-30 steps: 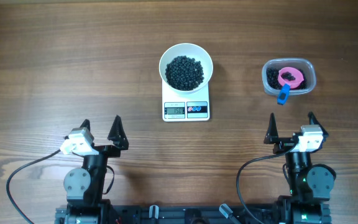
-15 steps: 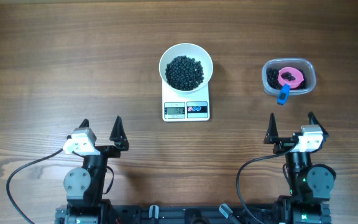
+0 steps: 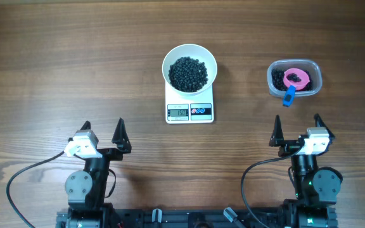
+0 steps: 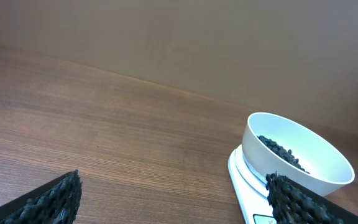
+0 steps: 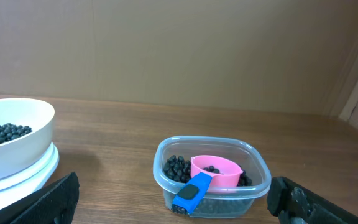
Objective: Scoop item into bowl and weigh 150g on scale
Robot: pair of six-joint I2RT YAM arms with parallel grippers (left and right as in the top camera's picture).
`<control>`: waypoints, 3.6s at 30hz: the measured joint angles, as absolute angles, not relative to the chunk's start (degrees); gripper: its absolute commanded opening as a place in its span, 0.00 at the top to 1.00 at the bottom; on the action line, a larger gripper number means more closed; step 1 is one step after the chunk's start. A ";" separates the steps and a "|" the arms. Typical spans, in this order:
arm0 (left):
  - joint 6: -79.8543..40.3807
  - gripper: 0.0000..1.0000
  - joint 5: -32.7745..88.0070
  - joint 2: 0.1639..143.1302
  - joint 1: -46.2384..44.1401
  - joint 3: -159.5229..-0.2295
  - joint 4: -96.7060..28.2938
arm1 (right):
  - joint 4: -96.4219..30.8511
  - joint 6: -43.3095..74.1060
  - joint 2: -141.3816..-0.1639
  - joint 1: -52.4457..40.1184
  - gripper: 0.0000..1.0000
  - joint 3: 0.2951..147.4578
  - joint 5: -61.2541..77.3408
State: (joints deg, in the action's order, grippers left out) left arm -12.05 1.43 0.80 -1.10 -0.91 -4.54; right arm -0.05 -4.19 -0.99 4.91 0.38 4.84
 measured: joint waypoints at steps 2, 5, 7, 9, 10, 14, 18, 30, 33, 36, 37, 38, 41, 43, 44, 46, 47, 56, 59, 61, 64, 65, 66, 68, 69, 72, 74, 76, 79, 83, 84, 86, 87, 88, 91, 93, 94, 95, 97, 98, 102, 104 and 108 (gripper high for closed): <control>-12.05 0.00 1.43 0.80 -1.10 -0.91 -4.54 | -0.05 -4.16 -0.99 4.91 0.00 0.38 4.84; -12.05 0.00 1.43 0.80 -1.10 -0.91 -4.54 | -0.05 -4.19 -0.99 4.91 0.00 0.38 4.84; -12.05 0.00 1.43 0.80 -1.10 -0.91 -4.54 | -0.05 -4.16 -0.99 4.91 0.00 0.38 4.84; -12.03 0.00 1.43 0.80 -1.10 -0.91 -4.54 | -0.05 -4.16 -0.99 4.91 0.00 0.38 4.84; -12.03 0.00 1.43 0.80 -1.10 -0.91 -4.54 | -0.05 -4.16 -0.99 4.91 0.00 0.38 4.84; -12.03 0.00 1.43 0.80 -1.10 -0.91 -4.54 | -0.05 -4.16 -0.99 4.91 0.00 0.38 4.84; -12.03 0.00 1.43 0.80 -1.10 -0.91 -4.54 | -0.05 -4.19 -0.99 4.91 0.00 0.38 4.84; -12.03 0.00 1.43 0.80 -1.10 -0.91 -4.54 | -0.05 -4.19 -0.99 4.91 0.00 0.38 4.84; -12.05 0.00 1.43 0.80 -1.10 -0.91 -4.54 | -0.05 -4.19 -0.99 4.91 0.00 0.38 4.84; -12.03 0.00 1.43 0.80 -1.10 -0.91 -4.54 | -0.05 -4.16 -0.99 4.91 0.00 0.38 4.84; -12.03 0.00 1.43 0.80 -1.10 -0.91 -4.54 | -0.05 -4.19 -0.99 4.91 0.00 0.38 4.84; -12.03 0.00 1.43 0.80 -1.10 -0.91 -4.54 | -0.05 -4.19 -0.99 4.91 0.00 0.38 4.84; -12.03 0.00 1.43 0.80 -1.10 -0.91 -4.54 | -0.05 -4.19 -0.99 4.91 0.00 0.38 4.82; -12.03 0.00 1.43 0.80 -1.10 -0.91 -4.54 | -0.05 -4.16 -0.99 4.91 0.00 0.38 4.84; -12.05 0.00 1.43 0.80 -1.10 -0.91 -4.54 | -0.05 -4.16 -0.99 4.91 0.00 0.38 4.84; -12.03 0.00 1.43 0.80 -1.10 -0.91 -4.54 | -0.05 -4.19 -0.99 4.91 0.00 0.38 4.84; -12.05 0.00 1.43 0.80 -1.10 -0.91 -4.54 | -0.05 -4.16 -0.99 4.91 0.00 0.38 4.84; -12.05 0.00 1.43 0.80 -1.10 -0.91 -4.54 | -0.05 -4.16 -0.99 4.91 0.00 0.38 4.84; -12.03 0.00 1.43 0.80 -1.10 -0.91 -4.54 | -0.05 -4.19 -0.99 4.91 0.00 0.38 4.84; -12.05 0.00 1.43 0.80 -1.10 -0.91 -4.54 | -0.05 -4.19 -0.99 4.91 0.00 0.38 4.84; -12.05 0.00 1.43 0.80 -1.10 -0.91 -4.54 | -0.05 -4.16 -0.99 4.91 0.00 0.38 4.84; -12.05 0.00 1.43 0.80 -1.10 -0.91 -4.54 | -0.05 -4.19 -0.99 4.91 0.00 0.38 4.84; -12.05 0.00 1.43 0.80 -1.10 -0.91 -4.54 | -0.05 -4.16 -0.99 4.91 0.00 0.38 4.84; -12.03 0.00 1.43 0.80 -1.10 -0.91 -4.54 | -0.05 -4.16 -0.99 4.91 0.00 0.38 4.84; -12.03 0.00 1.43 0.80 -1.10 -0.91 -4.54 | -0.05 -4.16 -0.99 4.91 0.00 0.38 4.84; -12.05 0.00 1.43 0.80 -1.10 -0.91 -4.54 | -0.05 -3.09 -0.99 4.91 0.00 0.38 4.84; -12.03 0.00 1.43 0.80 -1.10 -0.91 -4.54 | -0.05 -2.31 -0.99 4.71 0.00 0.38 4.84; -12.03 0.00 1.43 0.80 -1.10 -0.91 -4.54 | -0.05 -1.72 -0.99 4.01 0.01 0.38 4.84; -12.03 0.00 1.43 0.80 -1.10 -0.91 -4.54 | -0.05 -1.28 -0.99 1.91 0.00 0.38 4.84; -12.05 0.00 1.43 0.80 -1.10 -0.91 -4.54 | -0.05 -1.10 -0.99 -0.03 0.00 0.38 4.84; -12.03 0.00 1.43 0.80 -1.10 -0.91 -4.54 | -0.05 -1.10 -0.99 -0.21 0.00 0.38 4.84; -12.03 0.00 1.43 0.80 -1.10 -0.91 -4.54 | -0.05 -1.10 -0.99 -0.25 0.00 0.38 4.84; -12.05 0.00 1.43 0.80 -1.10 -0.91 -4.54 | -0.03 -1.10 -0.99 -0.25 0.00 0.38 4.84; -12.03 0.00 1.43 0.80 -1.10 -0.91 -4.54 | -0.05 -1.10 -0.99 -0.25 0.00 0.38 4.84; -12.03 0.00 1.43 0.80 -1.10 -0.91 -4.54 | -0.05 -1.08 -0.99 -0.25 0.00 0.38 4.84; -12.03 0.00 1.43 0.80 -1.10 -0.91 -4.54 | -0.05 -1.10 -0.99 -0.25 0.00 0.38 4.84; -12.03 0.00 1.43 0.80 -1.10 -0.91 -4.54 | -0.03 -1.10 -0.99 -0.25 0.00 0.38 4.84; -12.03 0.00 1.43 0.80 -1.10 -0.91 -4.54 | -0.05 -1.10 -0.99 -0.25 0.00 0.38 4.84; -12.03 0.00 1.43 0.80 -1.10 -0.91 -4.54 | -0.05 -1.10 -0.99 -0.25 0.00 0.38 4.84; -12.03 0.00 1.43 0.80 -1.10 -0.91 -4.54 | -0.05 -1.10 -0.99 -0.25 0.00 0.38 4.84; -12.03 0.00 1.43 0.80 -1.10 -0.91 -4.54 | -0.05 -1.10 -0.99 -0.25 0.00 0.38 4.84; -12.03 0.00 1.43 0.80 -1.10 -0.91 -4.54 | -0.05 -1.08 -0.99 -0.25 0.00 0.38 4.84; -12.05 0.00 1.43 0.80 -1.10 -0.91 -4.54 | -0.05 -1.08 -0.99 -0.25 0.00 0.38 4.84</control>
